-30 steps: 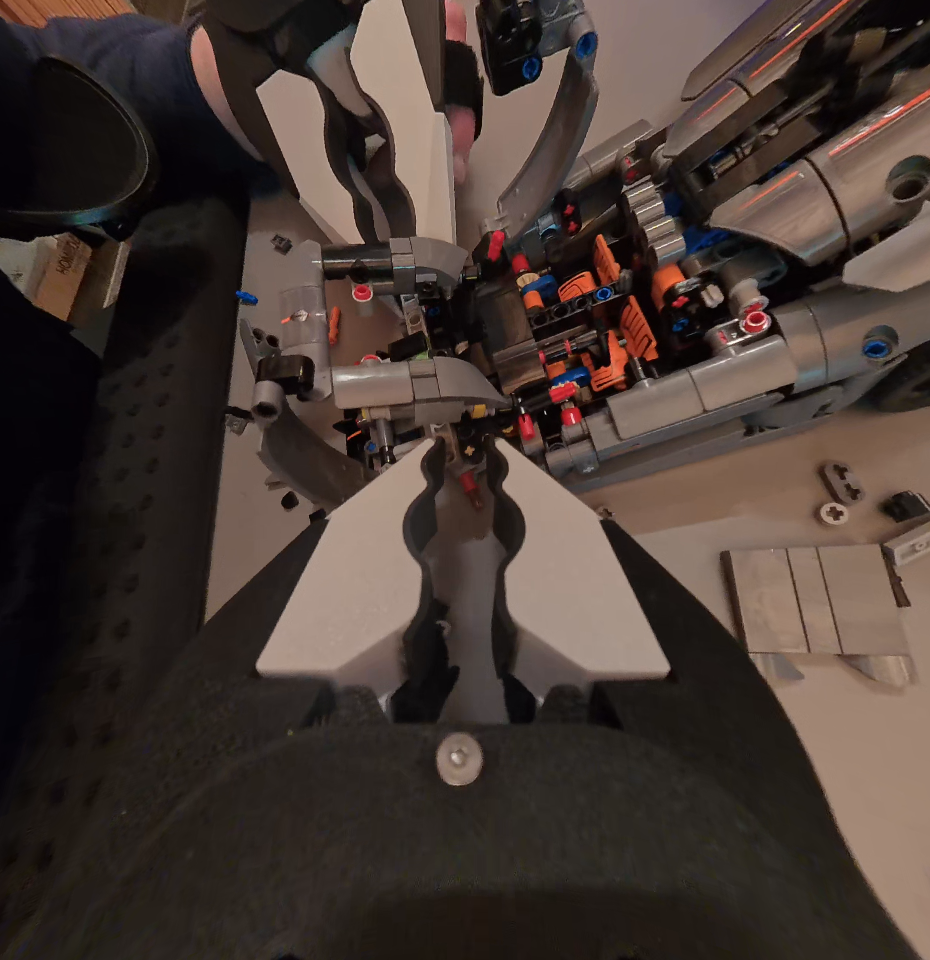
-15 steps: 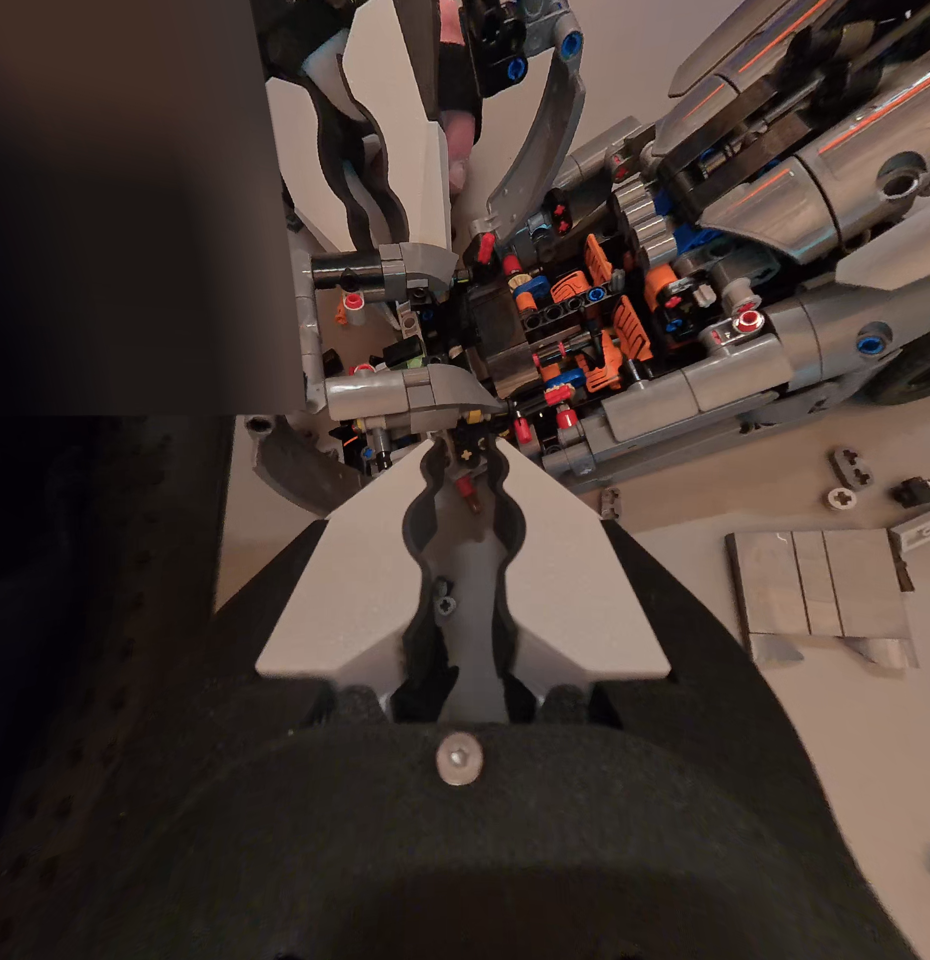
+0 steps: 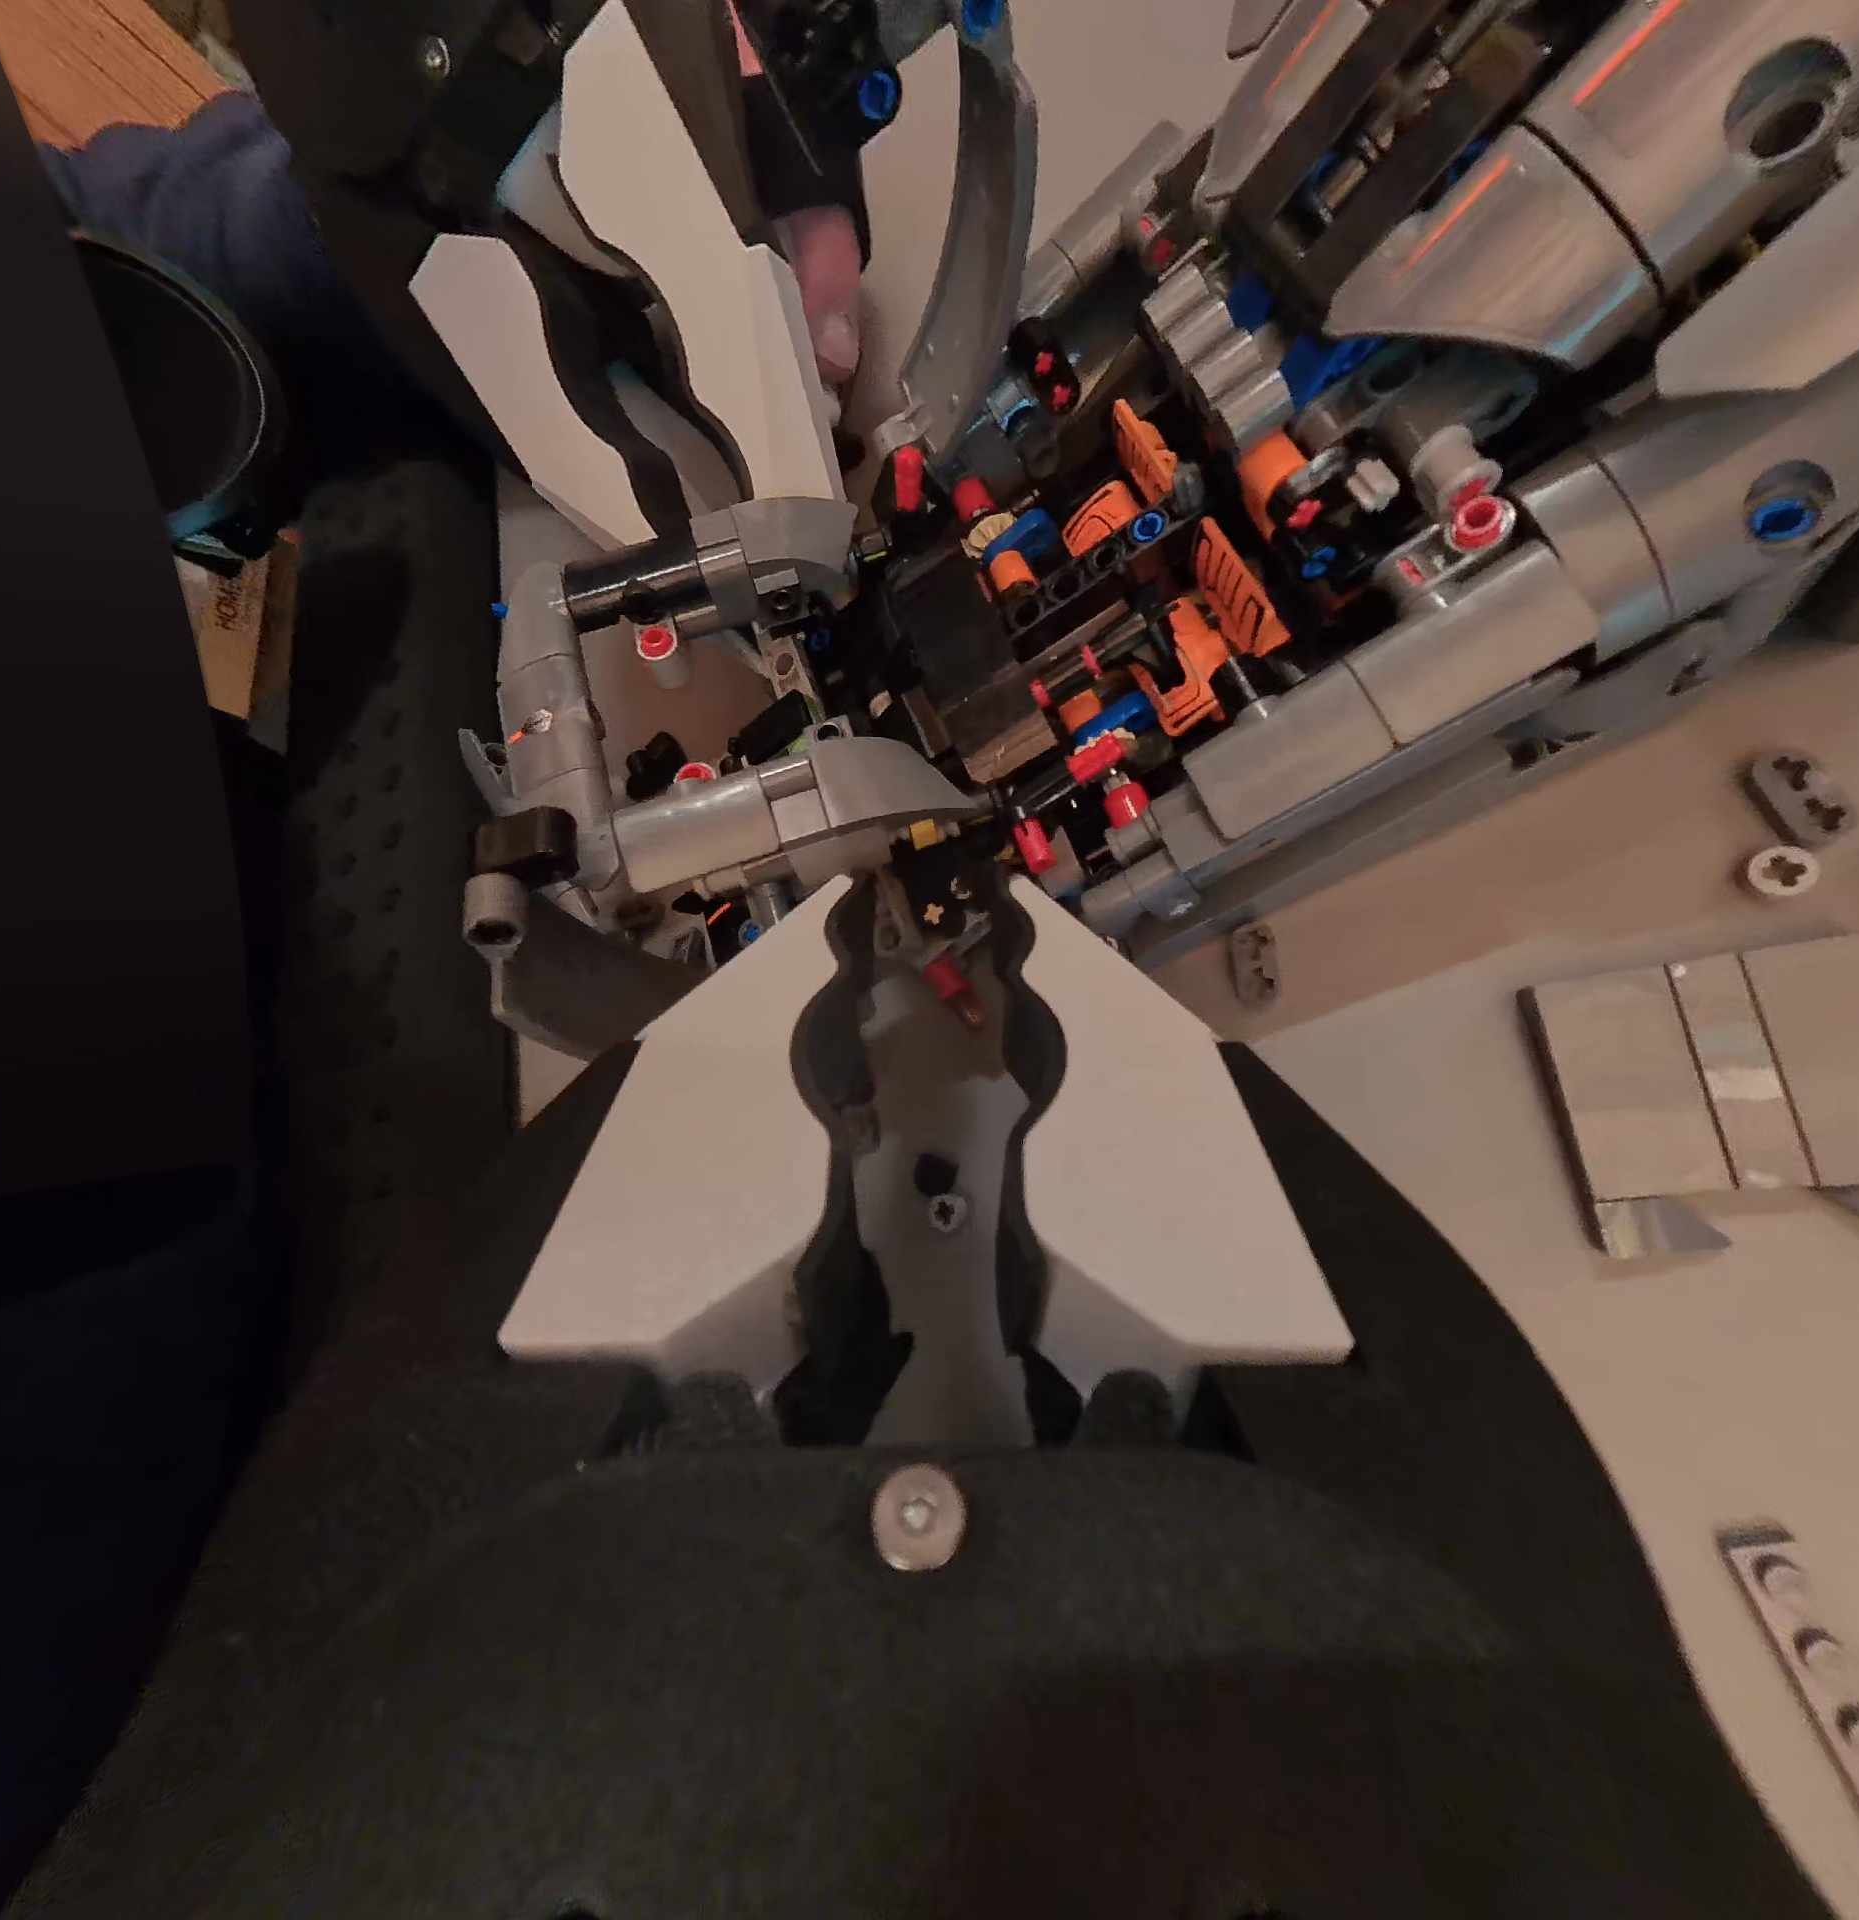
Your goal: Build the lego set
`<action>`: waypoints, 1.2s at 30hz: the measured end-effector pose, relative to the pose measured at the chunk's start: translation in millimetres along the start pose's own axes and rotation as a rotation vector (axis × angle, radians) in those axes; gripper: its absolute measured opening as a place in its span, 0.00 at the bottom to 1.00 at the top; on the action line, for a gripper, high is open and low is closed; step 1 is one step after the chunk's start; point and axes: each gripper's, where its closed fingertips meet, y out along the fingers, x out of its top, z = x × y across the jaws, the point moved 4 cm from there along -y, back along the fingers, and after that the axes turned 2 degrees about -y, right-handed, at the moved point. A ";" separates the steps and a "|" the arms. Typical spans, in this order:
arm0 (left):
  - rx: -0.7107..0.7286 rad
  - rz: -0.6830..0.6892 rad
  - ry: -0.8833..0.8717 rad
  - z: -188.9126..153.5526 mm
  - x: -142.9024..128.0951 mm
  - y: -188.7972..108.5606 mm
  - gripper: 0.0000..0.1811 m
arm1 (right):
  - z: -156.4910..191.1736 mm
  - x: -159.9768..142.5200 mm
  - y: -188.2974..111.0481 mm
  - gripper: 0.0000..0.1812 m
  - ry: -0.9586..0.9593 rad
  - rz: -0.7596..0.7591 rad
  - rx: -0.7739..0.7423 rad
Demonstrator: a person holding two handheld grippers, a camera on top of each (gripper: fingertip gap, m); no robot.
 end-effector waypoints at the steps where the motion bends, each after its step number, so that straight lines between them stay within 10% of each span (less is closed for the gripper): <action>1: -0.001 0.001 0.001 -0.3 -0.1 0.2 0.06 | 0.4 0.1 0.4 0.11 -0.006 0.006 -0.005; 36: -0.083 -0.048 -0.056 -0.8 3.9 -15.1 0.00 | 3.6 1.6 2.3 0.12 -0.047 0.002 0.000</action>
